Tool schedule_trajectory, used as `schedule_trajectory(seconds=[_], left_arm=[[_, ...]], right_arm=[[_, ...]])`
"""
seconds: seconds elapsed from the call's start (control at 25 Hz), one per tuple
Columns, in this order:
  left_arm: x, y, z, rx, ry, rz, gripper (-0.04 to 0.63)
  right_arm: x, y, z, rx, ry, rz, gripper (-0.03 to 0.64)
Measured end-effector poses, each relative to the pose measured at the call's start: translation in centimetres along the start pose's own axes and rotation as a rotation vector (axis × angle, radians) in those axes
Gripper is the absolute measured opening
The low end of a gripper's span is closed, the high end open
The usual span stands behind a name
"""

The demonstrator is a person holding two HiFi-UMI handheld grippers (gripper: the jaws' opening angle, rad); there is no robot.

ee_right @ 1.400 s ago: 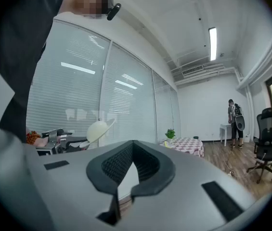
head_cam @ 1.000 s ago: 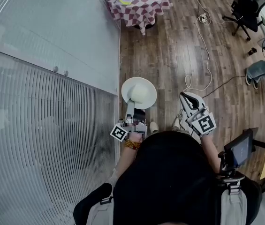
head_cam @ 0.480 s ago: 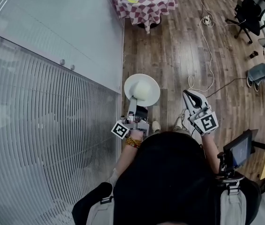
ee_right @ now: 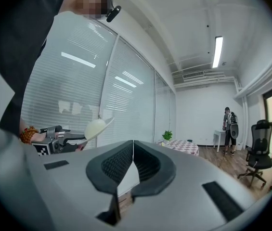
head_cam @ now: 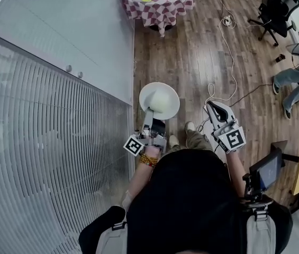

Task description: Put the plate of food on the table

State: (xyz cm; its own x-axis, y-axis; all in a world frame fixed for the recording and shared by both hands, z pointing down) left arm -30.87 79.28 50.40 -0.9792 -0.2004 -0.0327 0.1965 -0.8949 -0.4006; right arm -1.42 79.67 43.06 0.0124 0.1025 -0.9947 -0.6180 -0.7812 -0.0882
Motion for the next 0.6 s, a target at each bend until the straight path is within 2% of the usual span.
schedule_trajectory(seconds=[0.36, 0.6], left_arm=[[-0.3, 3.7, 1.3, 0.009, -0.006, 0.005, 0.018], [-1.3, 3.6, 2.6, -0.012, 0.037, -0.006, 0.018]], right_arm=[[0.3, 2.7, -3.5, -0.043, 0.017, 0.026, 0.012], [-2.5, 2.9, -5.3, 0.007, 0.023, -0.035, 0.012]])
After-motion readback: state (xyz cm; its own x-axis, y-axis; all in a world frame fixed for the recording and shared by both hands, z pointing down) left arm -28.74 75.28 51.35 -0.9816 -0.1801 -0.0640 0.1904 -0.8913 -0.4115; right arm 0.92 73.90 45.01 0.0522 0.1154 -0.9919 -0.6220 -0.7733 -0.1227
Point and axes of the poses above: the fingertips, and each gripper's own axes: y forward along the fingers, z to its left, x out of its top, the point moved 7 cm from there along -y, backward along the fingers, and after that the axes turned 9 degrees about -z, right-handed, at the moved point
